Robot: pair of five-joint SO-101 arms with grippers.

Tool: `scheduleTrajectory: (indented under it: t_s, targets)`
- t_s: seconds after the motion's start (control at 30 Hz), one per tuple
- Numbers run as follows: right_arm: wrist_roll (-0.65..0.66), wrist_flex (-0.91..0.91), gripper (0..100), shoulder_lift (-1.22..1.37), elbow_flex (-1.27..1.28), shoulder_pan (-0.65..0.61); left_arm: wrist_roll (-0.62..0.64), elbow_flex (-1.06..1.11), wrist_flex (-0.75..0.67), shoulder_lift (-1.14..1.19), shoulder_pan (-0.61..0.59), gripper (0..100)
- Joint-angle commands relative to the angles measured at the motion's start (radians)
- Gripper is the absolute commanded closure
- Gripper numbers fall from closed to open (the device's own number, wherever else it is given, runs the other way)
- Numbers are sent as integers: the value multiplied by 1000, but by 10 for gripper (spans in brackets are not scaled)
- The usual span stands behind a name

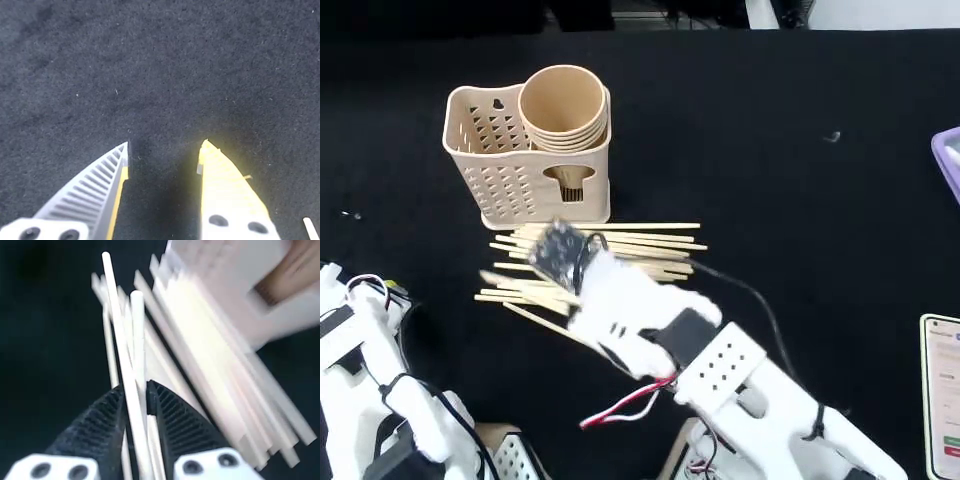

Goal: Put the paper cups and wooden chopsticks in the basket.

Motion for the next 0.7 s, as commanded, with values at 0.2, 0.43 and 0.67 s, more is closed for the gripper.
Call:
scheduleTrajectory:
  t_s: [0.2,0.43,0.67]
  targets:
    - [51,-123,971,-30,289,21,2,-53,-9,-25,5,776]
    - [60,8,881,-30,268,21,2,-53,-9,-25,5,776]
    - [60,0,881,-30,259,21,2,-51,-9,-25,5,776]
